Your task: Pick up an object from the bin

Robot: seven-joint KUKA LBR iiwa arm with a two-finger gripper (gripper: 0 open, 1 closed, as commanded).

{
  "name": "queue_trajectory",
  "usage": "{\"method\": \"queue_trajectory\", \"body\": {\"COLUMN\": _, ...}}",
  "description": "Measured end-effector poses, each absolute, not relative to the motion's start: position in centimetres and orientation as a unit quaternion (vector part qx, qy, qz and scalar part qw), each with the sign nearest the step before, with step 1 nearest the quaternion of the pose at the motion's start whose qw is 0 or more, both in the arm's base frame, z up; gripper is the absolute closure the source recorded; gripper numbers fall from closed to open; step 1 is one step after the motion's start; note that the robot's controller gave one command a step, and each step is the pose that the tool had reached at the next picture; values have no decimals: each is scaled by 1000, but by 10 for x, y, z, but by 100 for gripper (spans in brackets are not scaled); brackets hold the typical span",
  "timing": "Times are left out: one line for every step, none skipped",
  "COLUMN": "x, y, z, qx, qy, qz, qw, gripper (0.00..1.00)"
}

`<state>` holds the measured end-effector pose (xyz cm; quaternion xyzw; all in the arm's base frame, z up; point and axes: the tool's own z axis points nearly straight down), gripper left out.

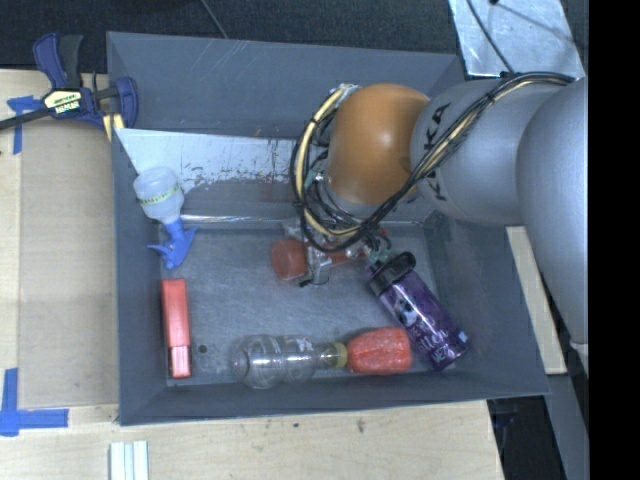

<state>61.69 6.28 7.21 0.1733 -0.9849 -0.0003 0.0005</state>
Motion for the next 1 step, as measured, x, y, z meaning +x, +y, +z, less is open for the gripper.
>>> {"method": "queue_trajectory", "body": {"x": 624, "y": 39, "z": 90, "qx": 182, "qy": -983, "qz": 0, "qw": -1, "gripper": 100}}
